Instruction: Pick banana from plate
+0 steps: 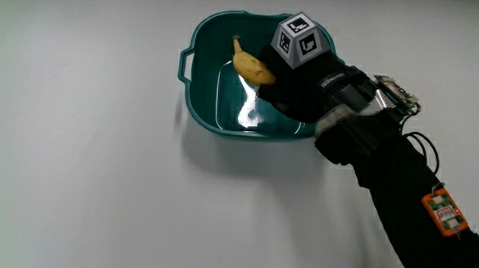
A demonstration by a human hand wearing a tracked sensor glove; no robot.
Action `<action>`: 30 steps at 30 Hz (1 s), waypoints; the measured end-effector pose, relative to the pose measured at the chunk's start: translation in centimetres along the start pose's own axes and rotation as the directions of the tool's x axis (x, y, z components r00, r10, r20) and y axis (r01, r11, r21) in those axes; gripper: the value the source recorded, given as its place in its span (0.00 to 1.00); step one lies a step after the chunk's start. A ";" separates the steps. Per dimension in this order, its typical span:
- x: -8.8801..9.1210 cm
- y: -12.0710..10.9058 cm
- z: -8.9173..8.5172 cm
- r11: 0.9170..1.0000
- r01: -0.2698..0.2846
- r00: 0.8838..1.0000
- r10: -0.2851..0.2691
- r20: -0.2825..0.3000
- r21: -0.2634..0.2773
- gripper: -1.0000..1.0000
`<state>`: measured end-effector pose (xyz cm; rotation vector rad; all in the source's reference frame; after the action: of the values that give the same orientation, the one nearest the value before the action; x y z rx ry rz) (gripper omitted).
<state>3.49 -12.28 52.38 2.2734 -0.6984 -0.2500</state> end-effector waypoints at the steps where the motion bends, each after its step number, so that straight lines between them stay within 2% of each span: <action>1: 0.1 -0.3 0.5 1.000 0.003 1.000 -0.003 -0.002 0.022 1.00; 2: 0.1 -0.5 0.8 1.000 -0.013 1.000 0.014 -0.018 0.017 1.00; 4: 0.4 -0.8 1.6 0.999 -0.006 1.000 0.007 -0.014 0.050 1.00; 5: 0.4 -1.0 1.9 0.999 -0.015 1.000 0.016 -0.024 0.041 1.00; 7: 0.6 -1.6 2.6 0.998 -0.010 1.000 0.011 -0.021 0.070 1.00; 10: 0.8 -2.2 3.4 0.997 -0.021 0.999 0.024 -0.031 0.080 1.00; 13: 1.1 -3.1 4.5 0.992 -0.026 0.999 0.032 -0.044 0.120 1.00; 17: 1.5 -3.6 5.2 0.991 -0.024 0.998 0.030 -0.049 0.128 1.00; 18: 1.6 -3.6 5.2 0.993 -0.027 0.998 0.033 -0.055 0.116 1.00; 19: 1.7 -3.9 5.3 0.991 -0.014 0.999 0.021 -0.048 0.131 1.00; 21: 1.9 -4.4 5.5 0.991 -0.022 0.998 0.029 -0.050 0.135 1.00; 22: 2.0 -4.3 5.4 0.992 -0.035 0.997 0.042 -0.061 0.120 1.00; 23: 2.1 -4.8 5.5 0.989 -0.025 0.998 0.032 -0.050 0.146 1.00; 25: 2.2 -5.4 5.8 0.987 -0.042 0.997 0.052 -0.063 0.157 1.00; 30: 2.1 -7.2 6.5 0.977 -0.059 0.997 0.066 -0.032 0.203 1.00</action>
<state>5.77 -13.07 42.71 2.4366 -0.8055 -0.1088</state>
